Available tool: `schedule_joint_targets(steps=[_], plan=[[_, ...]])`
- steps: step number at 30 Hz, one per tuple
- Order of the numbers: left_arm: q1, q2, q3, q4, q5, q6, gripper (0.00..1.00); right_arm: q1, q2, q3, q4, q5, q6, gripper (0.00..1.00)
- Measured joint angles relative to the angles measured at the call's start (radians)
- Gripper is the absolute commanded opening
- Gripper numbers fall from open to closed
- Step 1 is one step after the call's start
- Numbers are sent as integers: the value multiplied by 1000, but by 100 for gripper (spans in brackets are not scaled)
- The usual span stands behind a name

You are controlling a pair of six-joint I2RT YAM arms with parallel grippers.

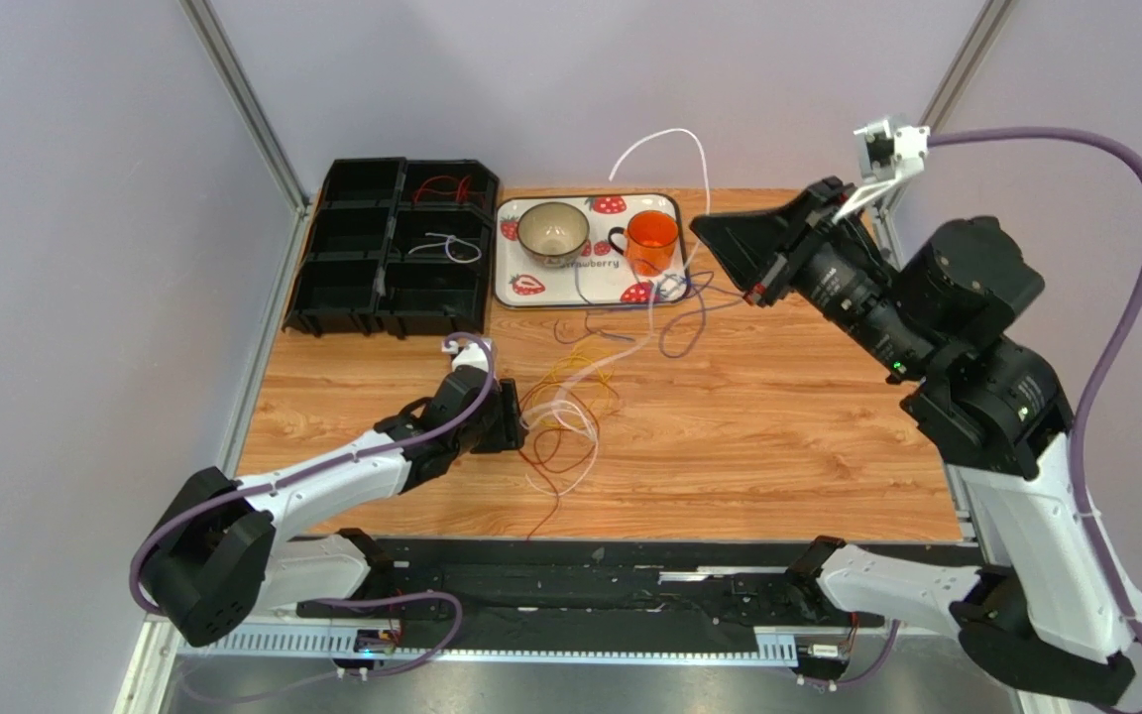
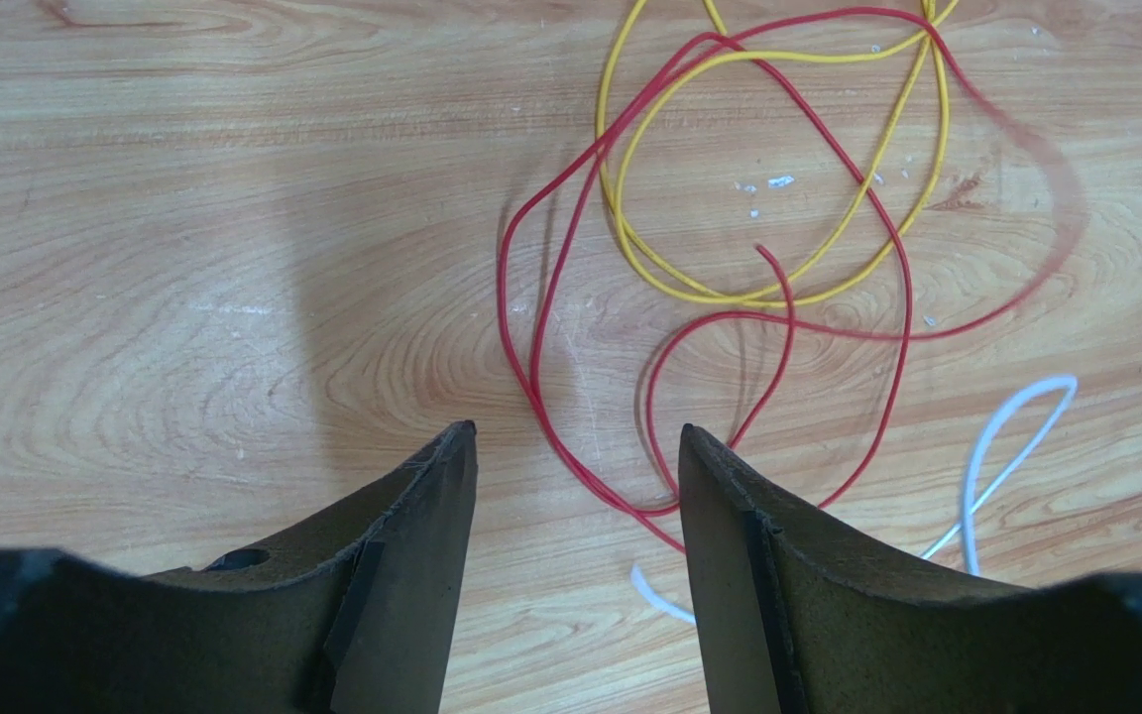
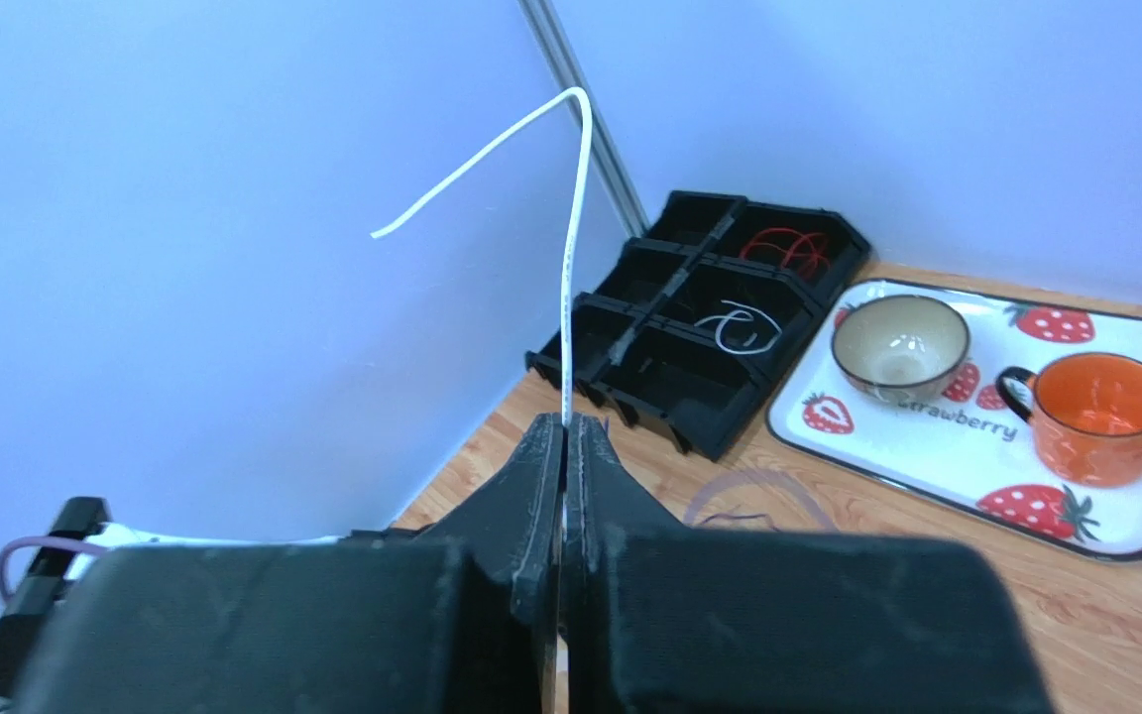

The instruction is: Untangle the cables

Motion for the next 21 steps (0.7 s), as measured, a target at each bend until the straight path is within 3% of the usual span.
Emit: schedule_joint_targets(steps=[4, 10, 13, 17, 21], plan=[[0, 2, 0, 0, 0, 0, 61, 0, -6, -173, 53, 15, -6, 0], [-1, 4, 1, 0, 0, -3, 61, 0, 273, -385, -70, 29, -8, 0], [-1, 11, 7, -1, 0, -3, 60, 0, 264, -356, -141, 33, -21, 0], [-21, 1, 9, 2, -3, 3, 63, 0, 174, -217, -106, 32, -40, 0], [-82, -119, -49, 79, 7, 45, 64, 0, 65, -216, -55, 34, -43, 0]])
